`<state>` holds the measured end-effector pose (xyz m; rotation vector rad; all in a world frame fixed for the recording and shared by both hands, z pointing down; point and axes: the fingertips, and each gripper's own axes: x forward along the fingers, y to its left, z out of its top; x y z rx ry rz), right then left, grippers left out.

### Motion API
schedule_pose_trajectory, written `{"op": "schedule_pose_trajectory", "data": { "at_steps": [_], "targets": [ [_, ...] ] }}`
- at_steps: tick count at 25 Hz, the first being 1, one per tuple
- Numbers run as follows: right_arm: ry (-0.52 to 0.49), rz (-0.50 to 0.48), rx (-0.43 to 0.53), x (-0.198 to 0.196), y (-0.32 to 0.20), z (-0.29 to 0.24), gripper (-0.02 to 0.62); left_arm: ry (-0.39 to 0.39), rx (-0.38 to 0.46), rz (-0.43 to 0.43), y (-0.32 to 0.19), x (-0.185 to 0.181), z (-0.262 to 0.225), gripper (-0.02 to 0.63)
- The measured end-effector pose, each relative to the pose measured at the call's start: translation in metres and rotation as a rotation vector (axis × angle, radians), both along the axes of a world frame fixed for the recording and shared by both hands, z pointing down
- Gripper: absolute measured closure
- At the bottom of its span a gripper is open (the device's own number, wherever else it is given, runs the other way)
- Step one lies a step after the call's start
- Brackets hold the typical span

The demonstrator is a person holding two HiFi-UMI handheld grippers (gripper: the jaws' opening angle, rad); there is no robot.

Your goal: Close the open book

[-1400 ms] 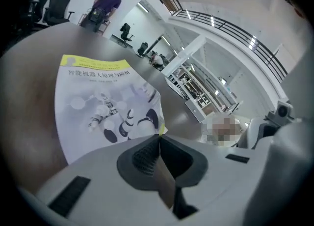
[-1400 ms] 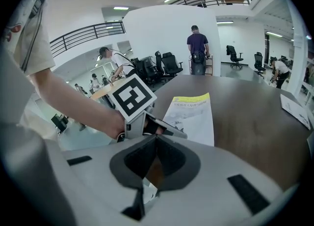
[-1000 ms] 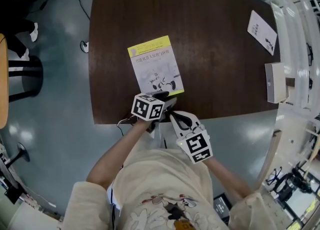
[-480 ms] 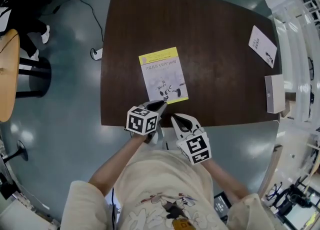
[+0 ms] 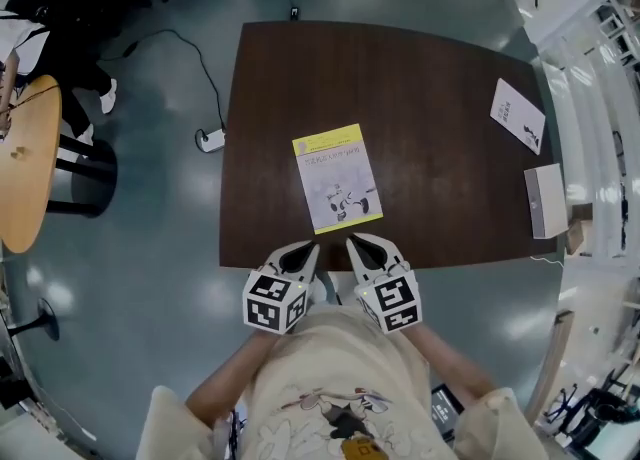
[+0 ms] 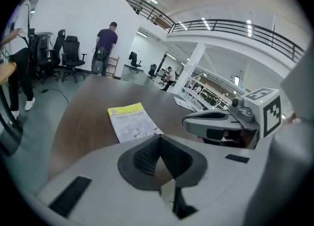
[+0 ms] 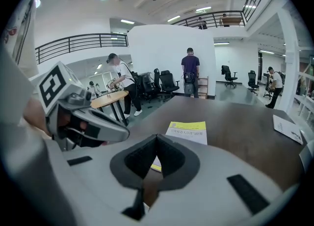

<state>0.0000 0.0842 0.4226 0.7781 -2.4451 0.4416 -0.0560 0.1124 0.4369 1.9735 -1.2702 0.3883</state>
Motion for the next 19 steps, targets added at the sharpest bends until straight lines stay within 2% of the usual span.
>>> {"op": "schedule_pose_trajectory", "data": {
  "at_steps": [4,14,19],
  "targets": [
    [-0.008,0.022,0.017,0.0,0.005,-0.007,0.589,-0.036,0.024,-0.008,0.014,-0.001,-0.016,0.6],
    [-0.007,0.045,0.01,0.002,0.026,0.003,0.589,-0.085,0.06,0.037,0.031,-0.006,-0.02,0.6],
    [-0.018,0.035,-0.005,-0.009,0.043,-0.008,0.589,-0.093,0.046,0.039,0.05,-0.011,-0.029,0.6]
  ]
}}
